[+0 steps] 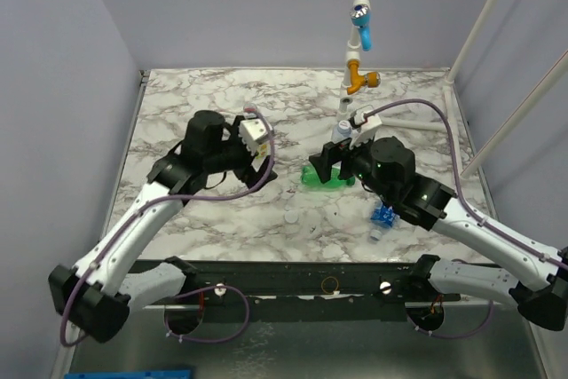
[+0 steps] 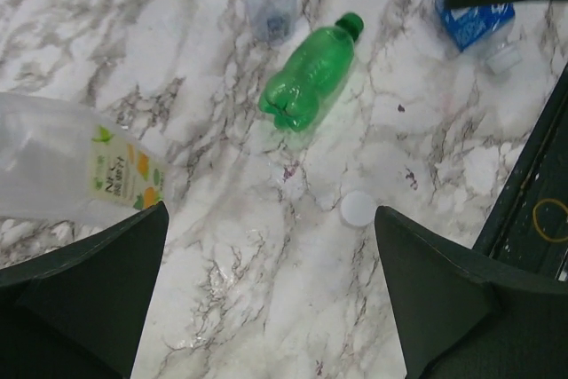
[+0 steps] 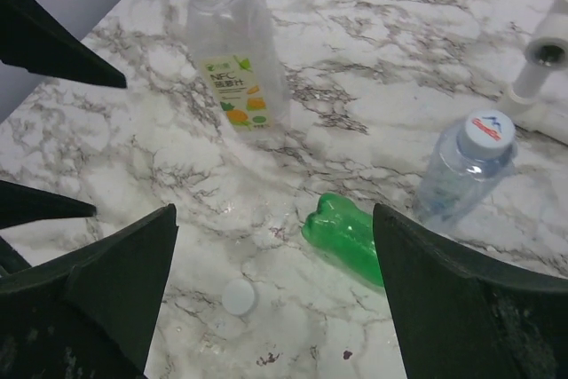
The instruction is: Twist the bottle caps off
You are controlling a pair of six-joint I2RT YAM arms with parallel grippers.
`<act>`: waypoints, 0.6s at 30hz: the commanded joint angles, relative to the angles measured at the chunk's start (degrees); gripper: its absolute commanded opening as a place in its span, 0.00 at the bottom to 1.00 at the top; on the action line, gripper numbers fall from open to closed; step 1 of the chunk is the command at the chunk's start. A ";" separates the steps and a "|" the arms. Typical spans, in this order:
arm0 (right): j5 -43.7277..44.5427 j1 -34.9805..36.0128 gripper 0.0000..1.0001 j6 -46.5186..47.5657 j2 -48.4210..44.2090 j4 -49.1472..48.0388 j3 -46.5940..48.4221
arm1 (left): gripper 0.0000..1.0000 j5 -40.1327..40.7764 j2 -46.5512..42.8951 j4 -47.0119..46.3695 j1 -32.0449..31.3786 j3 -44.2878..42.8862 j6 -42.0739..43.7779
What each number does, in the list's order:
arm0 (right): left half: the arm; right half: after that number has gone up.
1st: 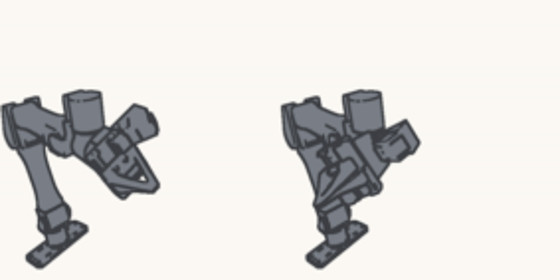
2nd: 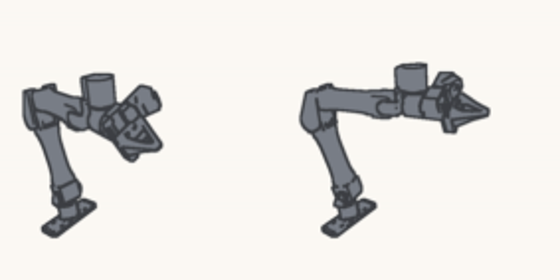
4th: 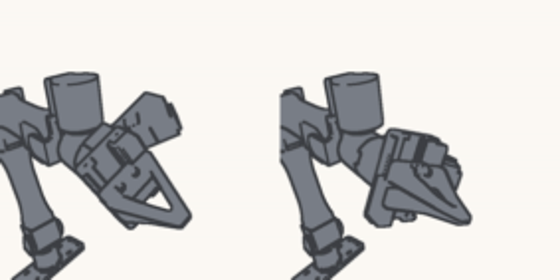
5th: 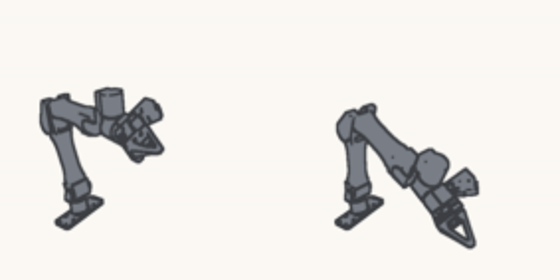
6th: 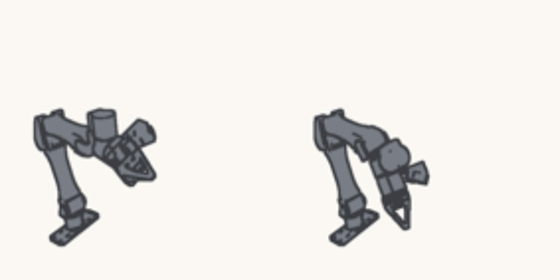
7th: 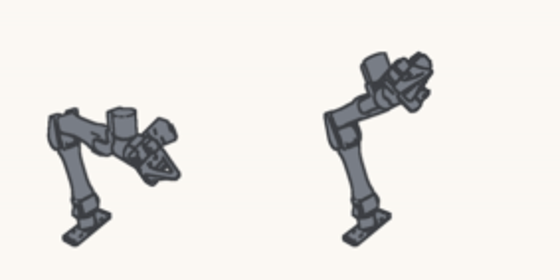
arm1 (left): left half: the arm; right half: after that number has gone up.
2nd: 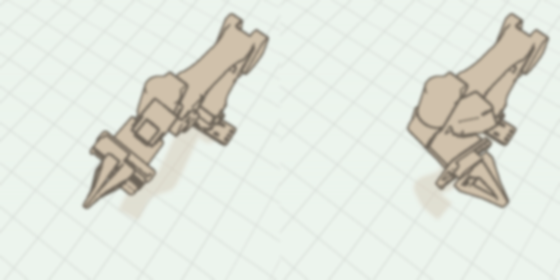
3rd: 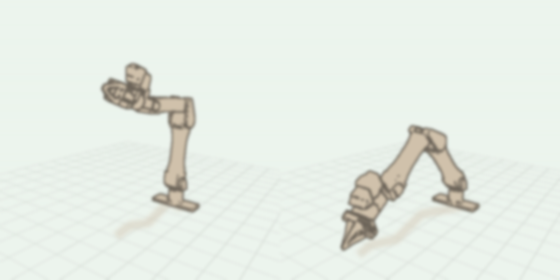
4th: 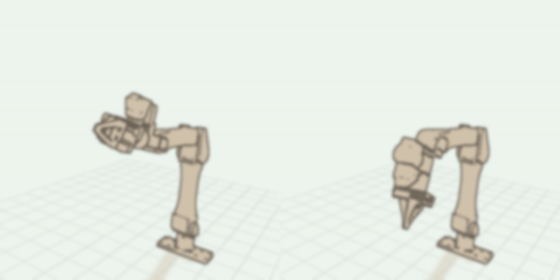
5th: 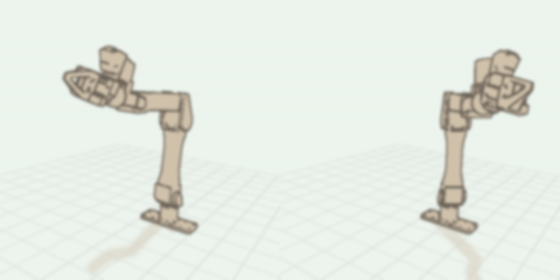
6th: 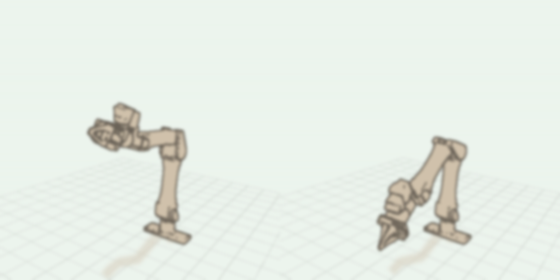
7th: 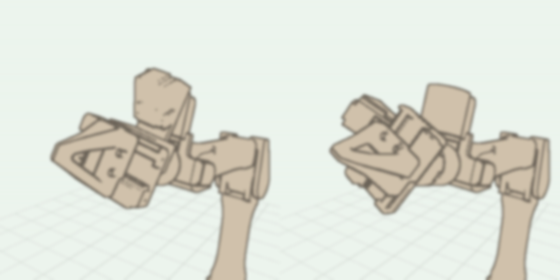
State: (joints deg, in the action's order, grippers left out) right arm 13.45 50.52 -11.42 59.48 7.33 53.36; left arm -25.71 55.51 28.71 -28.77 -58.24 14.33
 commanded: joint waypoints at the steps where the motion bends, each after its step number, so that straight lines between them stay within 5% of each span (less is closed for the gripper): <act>1: 11.55 -0.03 0.93 -8.34 -3.81 10.35 2.35 | 0.99 -6.50 14.22 1.17 -3.87 -4.98 11.37; 18: 23.65 -0.07 0.92 -16.92 -14.41 29.25 11.27 | 0.99 3.24 48.66 -13.70 -15.96 -16.19 22.15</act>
State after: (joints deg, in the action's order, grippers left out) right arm 34.11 50.52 -26.13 47.33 31.99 62.48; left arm -25.21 99.20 21.04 -43.55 -71.50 32.64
